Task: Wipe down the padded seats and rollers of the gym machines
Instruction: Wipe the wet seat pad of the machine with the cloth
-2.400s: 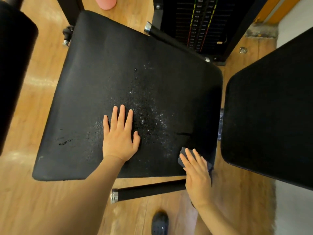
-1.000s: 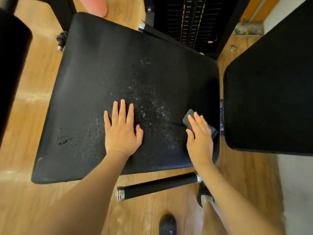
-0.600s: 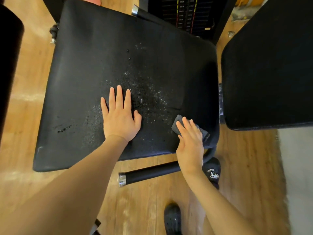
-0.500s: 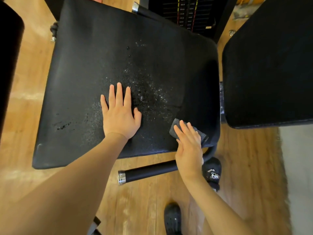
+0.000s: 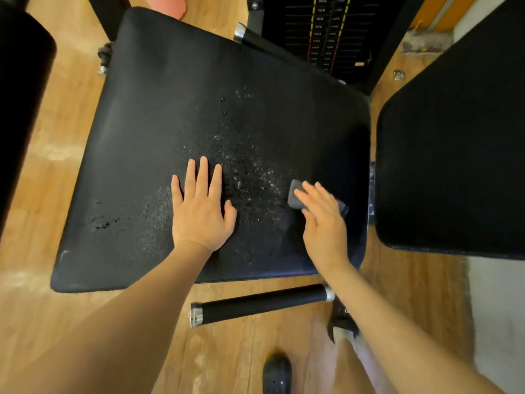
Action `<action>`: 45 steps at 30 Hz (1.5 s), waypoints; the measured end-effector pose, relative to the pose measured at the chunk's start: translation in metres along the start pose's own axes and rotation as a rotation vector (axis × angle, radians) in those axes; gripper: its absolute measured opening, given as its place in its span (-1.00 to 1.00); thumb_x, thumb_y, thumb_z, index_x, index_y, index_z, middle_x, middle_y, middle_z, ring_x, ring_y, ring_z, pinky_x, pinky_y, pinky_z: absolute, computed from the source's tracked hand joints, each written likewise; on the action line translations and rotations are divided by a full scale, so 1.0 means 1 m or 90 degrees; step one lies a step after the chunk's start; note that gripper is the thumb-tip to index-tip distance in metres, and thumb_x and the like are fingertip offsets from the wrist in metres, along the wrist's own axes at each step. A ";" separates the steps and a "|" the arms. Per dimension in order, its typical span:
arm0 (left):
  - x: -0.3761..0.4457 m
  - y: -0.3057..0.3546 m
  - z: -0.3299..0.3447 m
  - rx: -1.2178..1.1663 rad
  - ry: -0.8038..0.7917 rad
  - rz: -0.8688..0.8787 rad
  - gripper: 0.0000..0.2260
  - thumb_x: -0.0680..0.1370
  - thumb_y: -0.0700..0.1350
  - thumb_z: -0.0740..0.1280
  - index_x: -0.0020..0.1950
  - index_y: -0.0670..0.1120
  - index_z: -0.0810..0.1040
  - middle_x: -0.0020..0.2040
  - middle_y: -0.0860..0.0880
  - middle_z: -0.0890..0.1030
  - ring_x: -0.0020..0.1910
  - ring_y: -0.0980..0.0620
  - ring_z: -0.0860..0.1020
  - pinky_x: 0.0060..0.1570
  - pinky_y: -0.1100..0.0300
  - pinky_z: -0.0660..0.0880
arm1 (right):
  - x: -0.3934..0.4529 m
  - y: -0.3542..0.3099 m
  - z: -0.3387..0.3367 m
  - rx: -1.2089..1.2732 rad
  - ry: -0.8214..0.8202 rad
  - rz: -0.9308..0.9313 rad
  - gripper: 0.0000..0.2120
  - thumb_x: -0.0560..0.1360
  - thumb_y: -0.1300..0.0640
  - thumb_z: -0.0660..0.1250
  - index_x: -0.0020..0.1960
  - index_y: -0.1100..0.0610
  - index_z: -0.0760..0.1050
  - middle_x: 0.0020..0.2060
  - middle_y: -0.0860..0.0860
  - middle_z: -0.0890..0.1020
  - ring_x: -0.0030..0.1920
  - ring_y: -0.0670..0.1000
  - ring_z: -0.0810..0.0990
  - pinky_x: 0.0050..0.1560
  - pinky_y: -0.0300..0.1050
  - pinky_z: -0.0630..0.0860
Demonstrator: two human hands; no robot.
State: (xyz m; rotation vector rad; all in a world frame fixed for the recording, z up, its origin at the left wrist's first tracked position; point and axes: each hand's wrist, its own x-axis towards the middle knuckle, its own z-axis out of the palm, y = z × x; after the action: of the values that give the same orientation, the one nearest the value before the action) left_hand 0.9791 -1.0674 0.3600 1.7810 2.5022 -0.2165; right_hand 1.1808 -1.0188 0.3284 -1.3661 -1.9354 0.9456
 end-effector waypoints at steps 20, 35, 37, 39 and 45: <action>0.002 -0.002 -0.001 -0.004 -0.020 0.002 -0.42 0.49 0.07 0.07 0.48 -0.15 0.26 0.49 -0.20 0.23 0.48 -0.19 0.09 0.40 -0.17 -0.06 | 0.223 0.022 -0.015 -0.150 -0.111 0.019 -0.57 0.54 0.39 0.15 0.38 0.17 0.38 0.39 0.06 0.37 0.43 0.02 0.25 0.45 -0.16 0.10; 0.000 -0.001 0.002 -0.005 0.011 0.005 -0.40 0.50 0.08 0.01 0.49 -0.14 0.23 0.50 -0.20 0.20 0.50 -0.19 0.07 0.41 -0.17 -0.08 | 0.093 0.015 0.000 -0.206 -0.059 0.038 -0.57 0.54 0.39 0.15 0.36 0.13 0.40 0.39 0.04 0.37 0.44 0.05 0.23 0.42 -0.07 0.16; 0.000 -0.001 0.003 -0.004 0.018 0.004 -0.40 0.50 0.09 0.00 0.50 -0.13 0.21 0.51 -0.19 0.18 0.51 -0.18 0.05 0.42 -0.17 -0.10 | 0.073 0.015 0.005 -0.210 -0.055 0.034 -0.57 0.54 0.40 0.15 0.36 0.13 0.40 0.39 0.03 0.37 0.44 0.05 0.24 0.42 -0.06 0.15; -0.001 -0.001 0.003 -0.002 0.019 0.004 -0.40 0.51 0.09 0.00 0.52 -0.12 0.17 0.53 -0.17 0.13 0.52 -0.16 0.00 0.43 -0.16 -0.12 | 0.052 0.013 0.009 -0.215 -0.049 0.038 -0.56 0.53 0.40 0.16 0.36 0.11 0.40 0.39 0.02 0.37 0.44 0.05 0.23 0.42 -0.04 0.17; -0.002 -0.001 0.004 -0.010 0.032 0.004 -0.43 0.56 0.07 0.03 0.54 -0.09 0.09 0.55 -0.14 0.05 0.53 -0.13 -0.07 0.45 -0.15 -0.16 | -0.026 -0.008 0.021 -0.168 -0.017 0.013 -0.55 0.45 0.47 0.25 0.28 0.16 0.48 0.29 0.07 0.49 0.36 0.12 0.37 0.36 0.08 0.30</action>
State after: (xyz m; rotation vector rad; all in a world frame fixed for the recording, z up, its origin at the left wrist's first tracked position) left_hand 0.9788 -1.0699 0.3565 1.8107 2.5234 -0.1527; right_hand 1.1676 -1.0501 0.3215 -1.5266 -2.1290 0.7401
